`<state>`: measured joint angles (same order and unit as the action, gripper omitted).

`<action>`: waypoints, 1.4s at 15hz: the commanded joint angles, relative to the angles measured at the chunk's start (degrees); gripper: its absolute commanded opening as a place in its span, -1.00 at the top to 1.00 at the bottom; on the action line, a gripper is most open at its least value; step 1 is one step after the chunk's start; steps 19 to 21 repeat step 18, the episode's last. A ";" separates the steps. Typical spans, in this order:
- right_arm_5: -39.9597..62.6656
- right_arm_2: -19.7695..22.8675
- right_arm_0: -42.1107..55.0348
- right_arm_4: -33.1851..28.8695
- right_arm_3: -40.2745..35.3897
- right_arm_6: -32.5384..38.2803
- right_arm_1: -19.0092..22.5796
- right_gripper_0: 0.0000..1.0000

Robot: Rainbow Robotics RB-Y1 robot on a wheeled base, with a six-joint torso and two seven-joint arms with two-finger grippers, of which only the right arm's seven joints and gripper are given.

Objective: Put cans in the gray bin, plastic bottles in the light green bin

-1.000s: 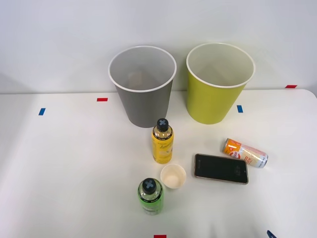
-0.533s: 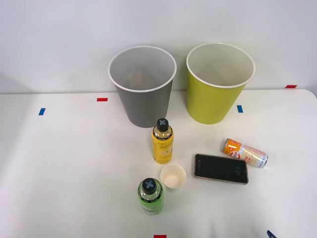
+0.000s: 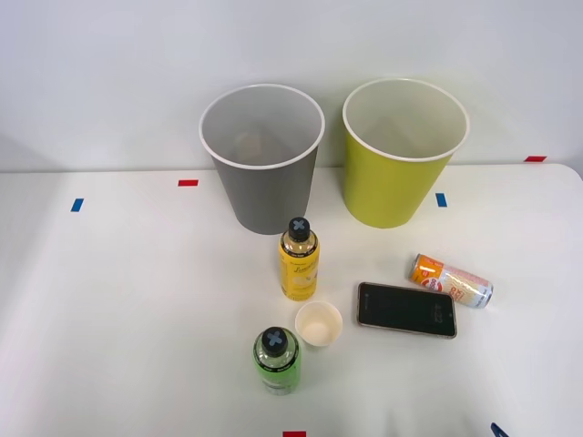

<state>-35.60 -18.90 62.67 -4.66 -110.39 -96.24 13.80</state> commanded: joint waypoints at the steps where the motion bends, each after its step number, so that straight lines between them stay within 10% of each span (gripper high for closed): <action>1: 0.00 0.00 0.00 0.00 0.00 0.00 0.00 -1.00; 21: 0.00 0.00 0.00 0.00 0.00 0.00 0.00 -1.00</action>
